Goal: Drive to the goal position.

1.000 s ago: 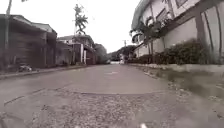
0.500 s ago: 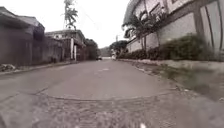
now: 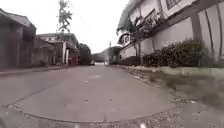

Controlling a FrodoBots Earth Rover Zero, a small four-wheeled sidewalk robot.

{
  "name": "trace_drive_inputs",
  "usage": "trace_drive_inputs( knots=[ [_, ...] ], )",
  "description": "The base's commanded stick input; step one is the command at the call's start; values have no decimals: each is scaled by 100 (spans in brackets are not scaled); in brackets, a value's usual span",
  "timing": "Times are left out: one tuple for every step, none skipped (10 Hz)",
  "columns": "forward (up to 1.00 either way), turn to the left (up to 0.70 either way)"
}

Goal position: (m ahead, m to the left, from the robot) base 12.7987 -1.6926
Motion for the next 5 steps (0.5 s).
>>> trace_drive_inputs(
  knots=[
    [100,27],
    [100,27],
    [100,27],
    [100,27],
    [100,22]
  ],
)
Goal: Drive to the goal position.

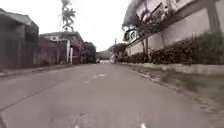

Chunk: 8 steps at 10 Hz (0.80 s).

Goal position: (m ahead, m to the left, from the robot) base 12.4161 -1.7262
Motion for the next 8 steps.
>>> trace_drive_inputs(
  knots=[
    [100,3],
    [100,0],
    [100,0],
    [100,0],
    [100,-1],
    [100,-20],
    [100,-27],
    [100,-27]
  ],
)
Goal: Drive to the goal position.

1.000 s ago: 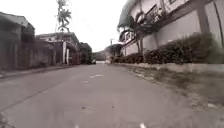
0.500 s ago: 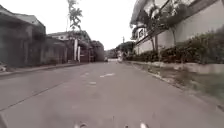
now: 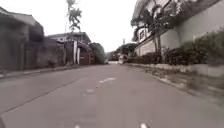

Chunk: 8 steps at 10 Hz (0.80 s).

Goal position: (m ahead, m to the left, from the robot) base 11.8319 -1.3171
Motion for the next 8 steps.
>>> trace_drive_inputs(
  knots=[
    [100,-27],
    [100,-27],
    [100,-27],
    [100,-27],
    [100,-27],
    [100,-27],
    [100,-27],
    [100,-11]
  ],
)
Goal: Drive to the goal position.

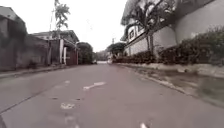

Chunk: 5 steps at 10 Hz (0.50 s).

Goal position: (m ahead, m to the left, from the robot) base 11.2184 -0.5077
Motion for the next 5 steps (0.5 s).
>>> trace_drive_inputs(
  knots=[
    [100,0],
    [100,0],
    [100,0],
    [100,0],
    [100,0]
  ],
)
